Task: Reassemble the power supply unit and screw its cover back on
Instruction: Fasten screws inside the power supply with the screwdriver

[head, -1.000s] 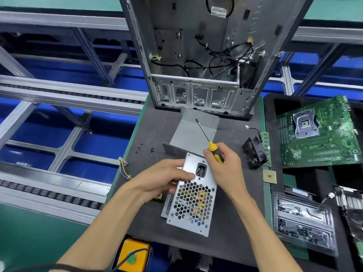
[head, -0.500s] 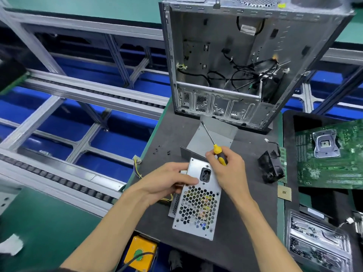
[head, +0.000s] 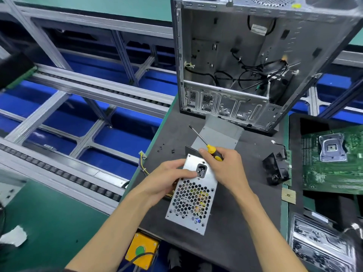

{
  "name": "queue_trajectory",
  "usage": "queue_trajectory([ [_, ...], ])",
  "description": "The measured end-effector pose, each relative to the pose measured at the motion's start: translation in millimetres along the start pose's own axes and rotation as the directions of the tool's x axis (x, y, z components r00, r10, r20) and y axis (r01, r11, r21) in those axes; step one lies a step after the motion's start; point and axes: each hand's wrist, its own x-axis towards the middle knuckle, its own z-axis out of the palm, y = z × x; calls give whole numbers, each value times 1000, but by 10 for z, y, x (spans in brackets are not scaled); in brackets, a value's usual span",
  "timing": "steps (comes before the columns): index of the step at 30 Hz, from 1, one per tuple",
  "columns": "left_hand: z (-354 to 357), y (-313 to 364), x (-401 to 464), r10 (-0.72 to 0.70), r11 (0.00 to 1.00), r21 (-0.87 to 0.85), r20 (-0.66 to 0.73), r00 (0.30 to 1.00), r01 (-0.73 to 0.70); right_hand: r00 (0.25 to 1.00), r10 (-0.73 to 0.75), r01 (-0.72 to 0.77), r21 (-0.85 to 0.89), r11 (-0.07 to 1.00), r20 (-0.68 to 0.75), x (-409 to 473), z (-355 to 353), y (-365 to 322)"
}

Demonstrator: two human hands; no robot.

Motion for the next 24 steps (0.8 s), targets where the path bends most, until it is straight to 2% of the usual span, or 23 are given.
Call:
queue_trajectory([
  [4,-53,-9,29,-14,1000,-17,27,1000,14,1000,8,-8,-1,1000,24,5,-4,-14],
  [10,-93,-39,52,-49,992,-111,69,996,57,990,10,-17,48,999,141,19,-78,-33],
  [19,26,-123,-40,-36,970,-241,-99,994,12,964,35,-42,20,999,262,68,-103,-23],
  [24,39,-158,-77,-77,953,-299,-85,993,48,949,35,-46,29,999,313,104,-121,-60],
])
